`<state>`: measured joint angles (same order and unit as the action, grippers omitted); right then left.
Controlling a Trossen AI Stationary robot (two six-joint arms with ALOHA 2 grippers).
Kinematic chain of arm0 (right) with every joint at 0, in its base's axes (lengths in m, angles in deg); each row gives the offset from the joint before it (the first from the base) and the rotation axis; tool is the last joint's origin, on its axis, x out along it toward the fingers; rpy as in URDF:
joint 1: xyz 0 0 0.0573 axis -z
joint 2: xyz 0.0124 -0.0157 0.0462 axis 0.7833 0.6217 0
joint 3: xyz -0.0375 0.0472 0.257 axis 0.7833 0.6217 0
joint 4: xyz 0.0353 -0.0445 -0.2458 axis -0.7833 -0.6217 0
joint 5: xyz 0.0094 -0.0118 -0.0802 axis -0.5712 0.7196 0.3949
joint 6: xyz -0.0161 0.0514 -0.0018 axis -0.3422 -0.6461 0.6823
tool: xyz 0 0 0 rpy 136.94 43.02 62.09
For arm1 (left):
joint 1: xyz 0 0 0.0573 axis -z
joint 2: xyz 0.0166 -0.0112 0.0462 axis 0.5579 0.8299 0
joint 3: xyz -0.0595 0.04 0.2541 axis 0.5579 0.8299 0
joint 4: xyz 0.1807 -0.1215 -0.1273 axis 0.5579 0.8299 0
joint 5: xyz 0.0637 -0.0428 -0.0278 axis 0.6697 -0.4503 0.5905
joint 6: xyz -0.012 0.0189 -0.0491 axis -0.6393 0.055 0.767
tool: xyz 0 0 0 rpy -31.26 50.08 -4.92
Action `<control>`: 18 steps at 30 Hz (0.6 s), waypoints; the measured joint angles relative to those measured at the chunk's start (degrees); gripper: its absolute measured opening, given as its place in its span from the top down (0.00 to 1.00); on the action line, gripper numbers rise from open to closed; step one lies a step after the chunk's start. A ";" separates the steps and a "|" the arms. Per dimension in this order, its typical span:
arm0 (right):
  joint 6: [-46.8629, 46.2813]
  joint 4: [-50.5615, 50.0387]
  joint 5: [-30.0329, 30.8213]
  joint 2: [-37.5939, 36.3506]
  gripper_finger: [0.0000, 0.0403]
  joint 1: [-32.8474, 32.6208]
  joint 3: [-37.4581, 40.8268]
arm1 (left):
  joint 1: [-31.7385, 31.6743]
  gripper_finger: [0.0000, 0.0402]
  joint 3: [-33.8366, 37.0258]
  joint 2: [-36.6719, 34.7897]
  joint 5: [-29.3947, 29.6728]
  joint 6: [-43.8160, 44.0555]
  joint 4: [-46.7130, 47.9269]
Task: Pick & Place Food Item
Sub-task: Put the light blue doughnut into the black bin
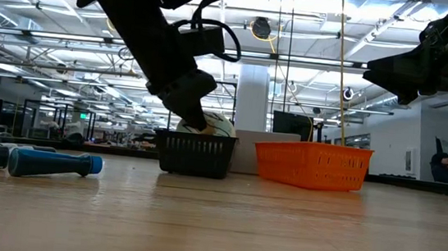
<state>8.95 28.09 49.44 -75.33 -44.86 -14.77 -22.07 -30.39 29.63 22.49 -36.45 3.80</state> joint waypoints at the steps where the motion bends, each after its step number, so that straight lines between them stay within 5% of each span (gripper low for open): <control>1: -0.01 0.00 0.00 0.00 0.59 0.00 0.01 | -0.15 0.86 0.00 0.00 0.41 0.59 0.02; 6: 0.00 0.00 0.00 0.01 0.59 0.00 0.02 | -0.32 0.77 0.02 0.00 1.63 0.69 0.37; 18: 0.00 -0.02 0.00 0.01 0.59 0.00 0.02 | 0.04 0.32 -0.82 -2.48 -0.57 0.20 4.77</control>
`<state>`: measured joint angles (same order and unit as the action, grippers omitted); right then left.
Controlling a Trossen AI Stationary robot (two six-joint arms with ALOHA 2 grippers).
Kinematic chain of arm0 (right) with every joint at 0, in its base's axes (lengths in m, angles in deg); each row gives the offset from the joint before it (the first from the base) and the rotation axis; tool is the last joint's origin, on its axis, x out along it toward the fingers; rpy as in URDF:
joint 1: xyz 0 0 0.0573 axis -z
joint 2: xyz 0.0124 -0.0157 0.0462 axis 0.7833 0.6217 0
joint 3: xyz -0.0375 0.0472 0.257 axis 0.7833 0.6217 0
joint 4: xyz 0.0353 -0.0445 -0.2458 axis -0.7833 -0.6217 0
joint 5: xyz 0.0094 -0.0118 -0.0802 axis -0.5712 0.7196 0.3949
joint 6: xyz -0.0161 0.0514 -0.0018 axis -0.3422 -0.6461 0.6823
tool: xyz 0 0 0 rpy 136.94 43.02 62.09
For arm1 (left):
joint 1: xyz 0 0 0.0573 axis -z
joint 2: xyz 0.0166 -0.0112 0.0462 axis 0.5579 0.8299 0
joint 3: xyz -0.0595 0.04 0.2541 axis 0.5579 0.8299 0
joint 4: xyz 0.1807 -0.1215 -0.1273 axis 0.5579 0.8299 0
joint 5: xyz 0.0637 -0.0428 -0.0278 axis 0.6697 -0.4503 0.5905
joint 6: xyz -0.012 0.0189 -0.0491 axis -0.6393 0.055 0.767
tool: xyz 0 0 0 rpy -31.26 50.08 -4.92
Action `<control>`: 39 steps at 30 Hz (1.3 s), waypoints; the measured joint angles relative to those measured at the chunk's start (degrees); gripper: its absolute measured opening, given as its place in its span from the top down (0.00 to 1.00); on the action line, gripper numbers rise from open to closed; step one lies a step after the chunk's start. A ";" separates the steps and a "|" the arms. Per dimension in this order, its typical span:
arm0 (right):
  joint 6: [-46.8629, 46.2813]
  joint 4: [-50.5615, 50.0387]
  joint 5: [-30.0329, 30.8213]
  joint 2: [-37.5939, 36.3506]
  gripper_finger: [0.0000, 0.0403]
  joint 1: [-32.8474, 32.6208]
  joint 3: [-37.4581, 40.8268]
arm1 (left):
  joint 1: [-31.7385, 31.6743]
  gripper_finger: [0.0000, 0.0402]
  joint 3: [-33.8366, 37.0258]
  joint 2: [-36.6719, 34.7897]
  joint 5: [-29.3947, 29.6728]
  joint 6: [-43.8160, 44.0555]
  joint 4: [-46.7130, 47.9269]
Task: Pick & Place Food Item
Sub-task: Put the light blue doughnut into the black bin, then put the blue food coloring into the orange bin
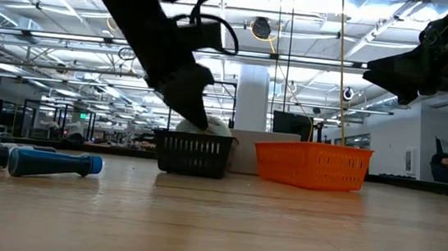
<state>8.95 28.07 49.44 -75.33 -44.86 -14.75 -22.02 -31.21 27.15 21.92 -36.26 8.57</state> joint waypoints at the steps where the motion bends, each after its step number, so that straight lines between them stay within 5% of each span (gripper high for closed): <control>1: -0.02 0.02 0.02 0.02 0.59 0.00 -0.02 | 0.12 0.29 -0.28 -0.76 0.25 -0.14 1.07; 11: 0.00 -0.17 0.00 0.92 0.59 0.00 -0.02 | 1.49 0.22 -1.02 -15.42 -2.67 8.95 12.47; 19: -0.01 0.00 0.00 1.09 0.59 0.00 -0.01 | 8.26 0.25 -0.92 -21.03 -19.99 45.62 38.36; 25: -0.02 0.15 0.00 1.09 0.59 0.00 -0.02 | 17.69 0.24 1.88 -18.00 -27.99 64.83 33.93; 32: 0.00 0.07 0.00 1.09 0.59 0.00 -0.02 | 22.41 0.23 2.81 -9.91 -25.99 63.49 29.40; 39: -0.02 0.04 0.00 1.09 0.59 0.00 -0.02 | 20.14 0.23 2.81 -1.59 -27.22 53.94 16.28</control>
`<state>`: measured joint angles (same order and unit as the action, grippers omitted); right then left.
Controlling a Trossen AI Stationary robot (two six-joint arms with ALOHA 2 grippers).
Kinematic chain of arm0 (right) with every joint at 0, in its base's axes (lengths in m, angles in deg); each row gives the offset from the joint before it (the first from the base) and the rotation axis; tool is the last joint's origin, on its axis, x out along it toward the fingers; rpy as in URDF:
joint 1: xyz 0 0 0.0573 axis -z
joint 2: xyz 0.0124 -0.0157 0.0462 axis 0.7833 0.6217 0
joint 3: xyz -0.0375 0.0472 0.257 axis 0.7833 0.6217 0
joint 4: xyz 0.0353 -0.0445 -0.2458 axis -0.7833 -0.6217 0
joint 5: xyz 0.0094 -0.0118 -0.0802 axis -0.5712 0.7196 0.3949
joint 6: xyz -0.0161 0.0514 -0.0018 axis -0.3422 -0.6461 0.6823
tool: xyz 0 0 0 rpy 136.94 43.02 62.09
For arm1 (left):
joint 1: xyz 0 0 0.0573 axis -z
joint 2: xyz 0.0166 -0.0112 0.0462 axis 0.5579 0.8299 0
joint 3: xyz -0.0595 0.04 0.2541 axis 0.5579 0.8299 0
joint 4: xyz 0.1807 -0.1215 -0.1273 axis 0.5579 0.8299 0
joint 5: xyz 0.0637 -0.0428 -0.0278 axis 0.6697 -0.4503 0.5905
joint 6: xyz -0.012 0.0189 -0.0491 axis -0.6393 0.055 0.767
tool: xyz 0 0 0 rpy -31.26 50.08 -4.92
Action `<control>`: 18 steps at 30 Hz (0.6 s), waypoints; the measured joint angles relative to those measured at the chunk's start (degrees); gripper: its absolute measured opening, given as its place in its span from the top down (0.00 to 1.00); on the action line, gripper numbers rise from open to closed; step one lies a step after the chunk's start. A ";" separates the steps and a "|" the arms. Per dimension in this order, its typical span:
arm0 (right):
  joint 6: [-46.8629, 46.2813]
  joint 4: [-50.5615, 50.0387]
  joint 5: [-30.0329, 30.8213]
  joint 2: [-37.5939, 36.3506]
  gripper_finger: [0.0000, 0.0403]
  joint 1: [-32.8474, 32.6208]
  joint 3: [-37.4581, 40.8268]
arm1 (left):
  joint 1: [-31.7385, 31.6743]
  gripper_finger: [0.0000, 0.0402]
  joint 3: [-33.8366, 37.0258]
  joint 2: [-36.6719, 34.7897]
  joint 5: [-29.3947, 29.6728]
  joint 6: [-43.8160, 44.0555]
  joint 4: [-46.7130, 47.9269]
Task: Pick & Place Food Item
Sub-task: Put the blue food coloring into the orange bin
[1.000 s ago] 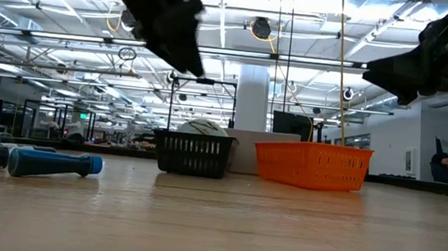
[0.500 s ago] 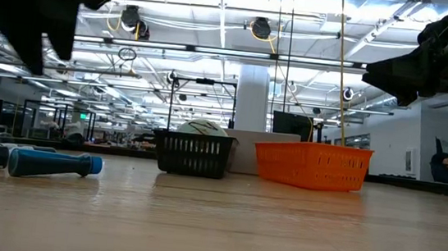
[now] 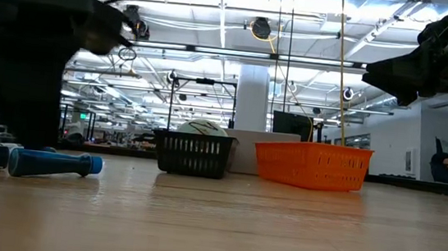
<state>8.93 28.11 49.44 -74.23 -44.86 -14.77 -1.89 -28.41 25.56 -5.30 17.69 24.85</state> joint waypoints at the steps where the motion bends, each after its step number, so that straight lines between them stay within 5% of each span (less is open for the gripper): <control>1: 0.01 0.00 0.00 0.00 0.59 0.00 0.01 | -0.53 0.23 0.00 0.91 -1.29 -1.36 -2.25; 18: 0.01 -0.03 0.00 0.00 0.59 0.00 0.00 | -3.43 0.29 -0.22 3.91 -7.46 -0.23 -3.48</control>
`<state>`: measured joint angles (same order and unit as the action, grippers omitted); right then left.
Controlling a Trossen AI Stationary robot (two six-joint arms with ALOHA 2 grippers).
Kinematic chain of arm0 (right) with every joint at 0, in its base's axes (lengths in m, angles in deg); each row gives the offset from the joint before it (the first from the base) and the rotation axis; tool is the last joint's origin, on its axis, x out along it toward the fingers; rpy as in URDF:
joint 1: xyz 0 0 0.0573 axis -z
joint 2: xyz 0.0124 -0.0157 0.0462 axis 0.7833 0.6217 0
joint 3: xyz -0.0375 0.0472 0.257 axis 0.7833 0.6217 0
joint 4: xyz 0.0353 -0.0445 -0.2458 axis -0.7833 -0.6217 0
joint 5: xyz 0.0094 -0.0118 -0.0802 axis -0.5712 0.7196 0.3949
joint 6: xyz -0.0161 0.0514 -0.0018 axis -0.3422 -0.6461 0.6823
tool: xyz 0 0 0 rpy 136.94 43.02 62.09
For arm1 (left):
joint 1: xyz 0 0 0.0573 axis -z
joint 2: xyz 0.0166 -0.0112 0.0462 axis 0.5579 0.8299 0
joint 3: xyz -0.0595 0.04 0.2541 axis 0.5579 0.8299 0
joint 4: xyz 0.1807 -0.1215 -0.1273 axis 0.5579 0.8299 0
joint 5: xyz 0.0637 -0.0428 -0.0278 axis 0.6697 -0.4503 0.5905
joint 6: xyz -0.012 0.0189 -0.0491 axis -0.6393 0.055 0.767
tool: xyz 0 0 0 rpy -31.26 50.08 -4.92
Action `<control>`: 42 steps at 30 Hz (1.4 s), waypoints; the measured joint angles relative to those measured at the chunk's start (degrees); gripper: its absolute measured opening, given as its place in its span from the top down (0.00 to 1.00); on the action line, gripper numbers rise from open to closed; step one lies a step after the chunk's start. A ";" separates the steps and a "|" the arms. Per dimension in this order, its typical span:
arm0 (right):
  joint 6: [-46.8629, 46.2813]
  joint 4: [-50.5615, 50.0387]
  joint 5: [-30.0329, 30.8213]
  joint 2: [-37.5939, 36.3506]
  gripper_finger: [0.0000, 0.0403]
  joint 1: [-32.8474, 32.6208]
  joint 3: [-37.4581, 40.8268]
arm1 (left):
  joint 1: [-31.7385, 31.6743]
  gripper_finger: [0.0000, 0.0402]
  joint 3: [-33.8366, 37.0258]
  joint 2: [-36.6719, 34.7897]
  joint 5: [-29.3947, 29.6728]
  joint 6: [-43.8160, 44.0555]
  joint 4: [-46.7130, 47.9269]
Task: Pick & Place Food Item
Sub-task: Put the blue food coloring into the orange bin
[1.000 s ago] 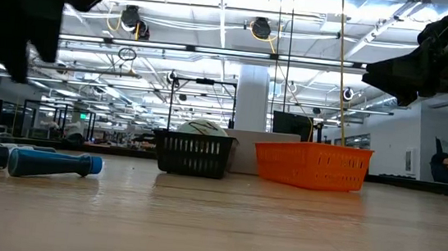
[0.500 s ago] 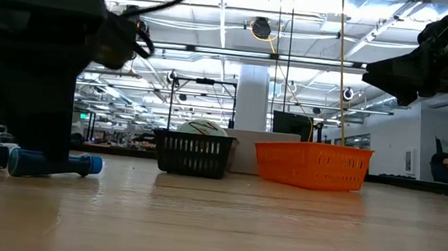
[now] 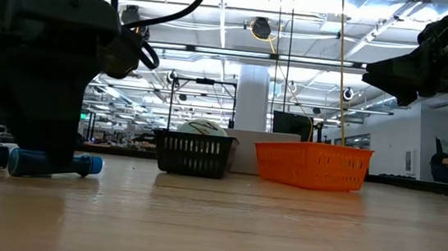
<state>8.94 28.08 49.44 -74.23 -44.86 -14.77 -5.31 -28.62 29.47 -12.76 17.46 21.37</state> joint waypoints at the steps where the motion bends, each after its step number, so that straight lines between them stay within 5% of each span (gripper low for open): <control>1: -0.01 -0.01 0.00 0.00 0.59 0.00 0.00 | 0.00 0.32 0.01 0.01 0.02 0.13 0.24; 10: -0.01 -0.01 0.00 0.00 0.59 0.00 0.00 | -0.28 0.59 0.19 0.10 2.88 -3.85 -0.86; 20: -0.01 -0.01 0.00 0.00 0.59 0.00 0.00 | -3.60 0.73 0.43 -1.15 2.60 -15.47 -1.49; 27: -0.16 1.23 -0.09 -0.02 0.59 0.00 0.02 | -8.66 0.85 0.39 -6.21 6.36 -29.23 -11.42; 31: -8.12 1.35 -0.18 -0.02 0.59 -0.04 0.02 | -11.53 0.93 0.27 -9.56 7.74 -40.44 -21.31; 35: -13.14 1.50 -0.09 -0.02 0.59 -0.04 0.02 | -13.62 0.99 0.22 -12.09 3.19 -46.72 -24.43; 39: -13.52 1.45 -0.02 -0.02 0.59 -0.04 0.00 | -14.89 0.95 0.20 -14.18 -1.63 -47.48 -16.36; 42: -13.52 1.48 -0.02 -0.02 0.59 -0.04 0.01 | -14.44 0.94 0.22 -16.18 5.22 -44.86 -2.09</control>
<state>-4.58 29.56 49.42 -74.26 -44.90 -14.76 -19.76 -28.41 13.28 -7.54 -27.40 19.28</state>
